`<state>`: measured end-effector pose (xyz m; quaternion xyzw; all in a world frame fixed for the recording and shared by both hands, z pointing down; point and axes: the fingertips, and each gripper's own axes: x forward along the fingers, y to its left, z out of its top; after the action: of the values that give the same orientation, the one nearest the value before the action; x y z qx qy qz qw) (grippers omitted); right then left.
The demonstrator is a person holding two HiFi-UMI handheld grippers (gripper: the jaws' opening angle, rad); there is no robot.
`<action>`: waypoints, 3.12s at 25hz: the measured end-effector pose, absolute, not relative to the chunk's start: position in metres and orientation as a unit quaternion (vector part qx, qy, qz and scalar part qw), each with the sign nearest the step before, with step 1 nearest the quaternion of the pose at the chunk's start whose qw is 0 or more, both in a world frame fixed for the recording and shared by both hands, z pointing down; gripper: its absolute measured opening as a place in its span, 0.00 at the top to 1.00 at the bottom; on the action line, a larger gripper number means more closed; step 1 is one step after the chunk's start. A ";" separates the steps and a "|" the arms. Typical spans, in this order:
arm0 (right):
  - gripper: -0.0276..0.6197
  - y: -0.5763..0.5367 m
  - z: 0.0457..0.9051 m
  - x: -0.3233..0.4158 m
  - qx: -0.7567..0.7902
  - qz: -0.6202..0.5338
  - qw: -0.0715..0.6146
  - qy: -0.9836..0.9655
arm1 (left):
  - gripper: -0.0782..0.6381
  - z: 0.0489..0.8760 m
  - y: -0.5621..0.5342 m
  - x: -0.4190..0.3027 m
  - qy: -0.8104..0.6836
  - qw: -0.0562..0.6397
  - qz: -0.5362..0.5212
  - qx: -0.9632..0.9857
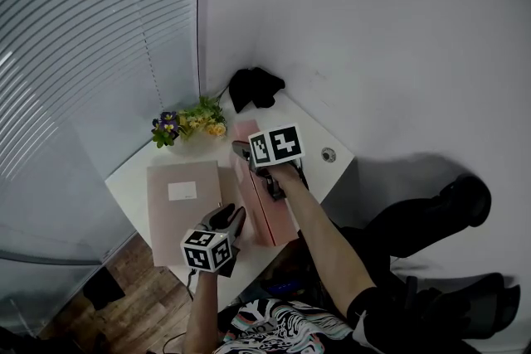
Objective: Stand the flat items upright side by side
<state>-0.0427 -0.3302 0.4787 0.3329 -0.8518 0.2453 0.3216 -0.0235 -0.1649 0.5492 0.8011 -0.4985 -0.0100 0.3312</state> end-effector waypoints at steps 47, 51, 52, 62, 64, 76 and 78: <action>0.49 -0.311 0.400 0.002 0.409 0.202 0.172 -0.873 | 0.48 0.474 -0.151 0.049 -0.348 0.408 -0.067 0.842; 0.50 -0.303 0.385 0.005 0.406 0.206 0.152 -0.877 | 0.48 0.474 -0.147 0.051 -0.355 0.398 -0.062 0.843; 0.51 -0.301 0.382 0.005 0.406 0.205 0.148 -0.878 | 0.48 0.474 -0.147 0.051 -0.358 0.396 -0.060 0.843; 0.51 -0.284 0.371 0.007 0.397 0.185 0.157 -0.885 | 0.46 0.479 -0.139 0.056 -0.361 0.395 -0.051 0.843; 0.51 -0.280 0.369 0.009 0.398 0.182 0.157 -0.885 | 0.45 0.481 -0.138 0.056 -0.359 0.396 -0.050 0.844; 0.51 -0.265 0.356 0.012 0.398 0.158 0.149 -0.891 | 0.45 0.489 -0.136 0.055 -0.370 0.388 -0.032 0.843; 0.51 -0.263 0.354 0.013 0.399 0.154 0.146 -0.892 | 0.45 0.492 -0.137 0.053 -0.375 0.387 -0.030 0.841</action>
<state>0.0134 -0.2631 0.3539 0.3994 -0.8918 0.1543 0.1460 0.0534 -0.1367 0.4917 0.8415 -0.3754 -0.0305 0.3874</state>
